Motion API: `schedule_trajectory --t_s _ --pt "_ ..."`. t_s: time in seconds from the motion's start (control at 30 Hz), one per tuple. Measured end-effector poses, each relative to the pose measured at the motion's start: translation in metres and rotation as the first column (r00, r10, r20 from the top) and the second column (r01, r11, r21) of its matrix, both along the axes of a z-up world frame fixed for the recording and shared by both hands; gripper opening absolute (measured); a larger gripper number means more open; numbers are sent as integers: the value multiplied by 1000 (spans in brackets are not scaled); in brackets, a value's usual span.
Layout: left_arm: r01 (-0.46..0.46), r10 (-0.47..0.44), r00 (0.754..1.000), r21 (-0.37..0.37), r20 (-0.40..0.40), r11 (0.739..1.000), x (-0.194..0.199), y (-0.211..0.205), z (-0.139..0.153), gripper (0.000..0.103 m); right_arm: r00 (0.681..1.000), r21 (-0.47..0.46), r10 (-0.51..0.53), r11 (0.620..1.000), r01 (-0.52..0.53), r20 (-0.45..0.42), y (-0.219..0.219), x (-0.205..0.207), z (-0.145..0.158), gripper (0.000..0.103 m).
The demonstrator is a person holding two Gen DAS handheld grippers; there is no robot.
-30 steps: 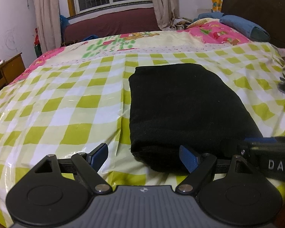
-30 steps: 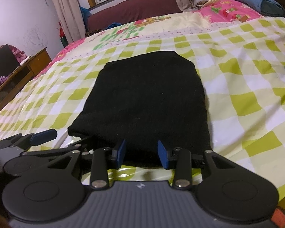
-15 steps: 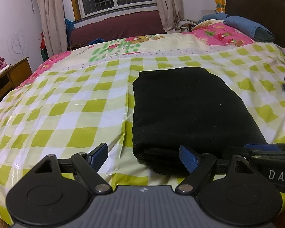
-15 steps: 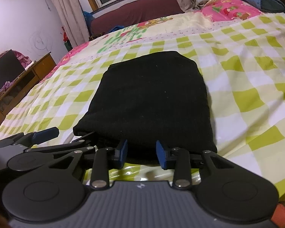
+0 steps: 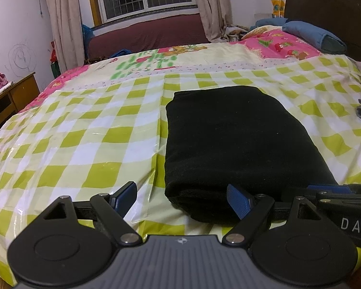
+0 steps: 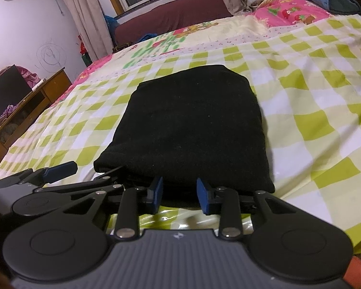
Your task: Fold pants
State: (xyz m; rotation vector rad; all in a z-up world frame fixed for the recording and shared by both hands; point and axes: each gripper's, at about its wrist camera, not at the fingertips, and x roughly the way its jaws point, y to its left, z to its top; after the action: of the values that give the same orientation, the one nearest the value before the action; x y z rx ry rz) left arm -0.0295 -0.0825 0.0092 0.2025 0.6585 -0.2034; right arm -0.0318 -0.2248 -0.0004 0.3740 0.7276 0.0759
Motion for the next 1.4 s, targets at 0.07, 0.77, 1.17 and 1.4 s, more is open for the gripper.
schedule_trajectory --t_s 0.07,0.77,1.17,1.4 --pt "0 0 1000 -2 -3 1000 0 1 0 94 1000 -1 1 1000 -1 -1 0 1 0 33" --pt "-3 3 1000 11 -6 1000 0 2 -4 94 1000 6 19 1000 -19 -9 3 4 -5 30" --pt "-1 1 1000 9 -11 1000 1 4 -6 94 1000 -9 20 1000 -21 -11 4 3 -6 30" --pt "-2 2 1000 12 -11 1000 1 5 -7 94 1000 -5 22 1000 -22 -12 4 3 -6 30"
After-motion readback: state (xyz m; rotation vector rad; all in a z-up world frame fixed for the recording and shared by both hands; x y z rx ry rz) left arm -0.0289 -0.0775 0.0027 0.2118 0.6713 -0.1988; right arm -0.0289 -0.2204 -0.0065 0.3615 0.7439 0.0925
